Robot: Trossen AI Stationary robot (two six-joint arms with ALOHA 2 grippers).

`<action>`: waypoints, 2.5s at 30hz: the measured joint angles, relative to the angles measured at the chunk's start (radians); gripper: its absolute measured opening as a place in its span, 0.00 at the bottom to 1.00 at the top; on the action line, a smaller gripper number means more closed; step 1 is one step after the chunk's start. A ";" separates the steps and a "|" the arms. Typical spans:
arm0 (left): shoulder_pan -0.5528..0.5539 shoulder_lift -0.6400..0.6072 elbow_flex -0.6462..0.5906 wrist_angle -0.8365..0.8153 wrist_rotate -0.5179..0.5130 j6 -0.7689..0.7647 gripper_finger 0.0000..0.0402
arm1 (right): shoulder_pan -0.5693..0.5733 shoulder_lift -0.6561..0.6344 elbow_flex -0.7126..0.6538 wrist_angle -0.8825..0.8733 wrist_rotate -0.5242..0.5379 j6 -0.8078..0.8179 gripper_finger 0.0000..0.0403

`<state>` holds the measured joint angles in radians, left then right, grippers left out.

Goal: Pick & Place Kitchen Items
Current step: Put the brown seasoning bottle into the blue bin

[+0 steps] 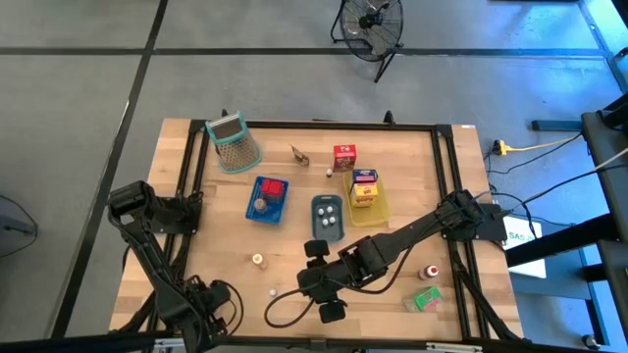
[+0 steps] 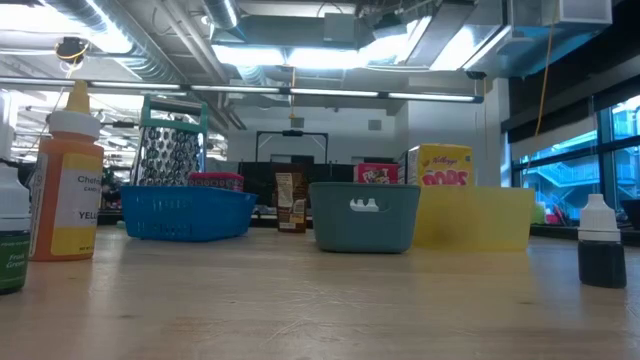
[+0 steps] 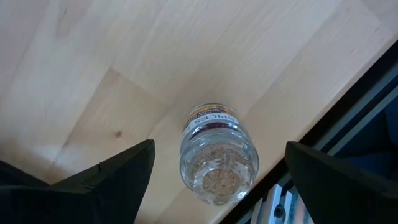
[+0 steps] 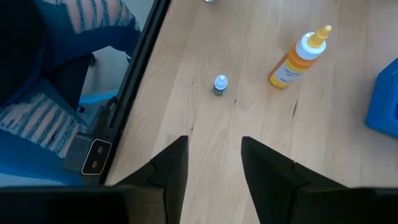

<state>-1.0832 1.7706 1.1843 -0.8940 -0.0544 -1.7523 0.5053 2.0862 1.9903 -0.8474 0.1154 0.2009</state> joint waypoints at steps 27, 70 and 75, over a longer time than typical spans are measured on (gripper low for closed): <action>-0.002 0.011 0.000 0.000 0.015 -0.037 0.85 | 0.000 0.000 0.000 0.018 -0.003 0.000 0.38; -0.002 0.011 0.000 -0.009 0.012 0.075 0.45 | 0.000 0.000 0.000 0.023 0.000 0.000 0.38; -0.001 -0.017 0.001 -0.053 -0.012 0.126 0.45 | -0.001 0.000 0.000 0.034 -0.001 0.000 0.38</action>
<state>-1.0839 1.7536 1.1853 -0.9469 -0.0660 -1.6266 0.5045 2.0861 1.9903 -0.8132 0.1146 0.2011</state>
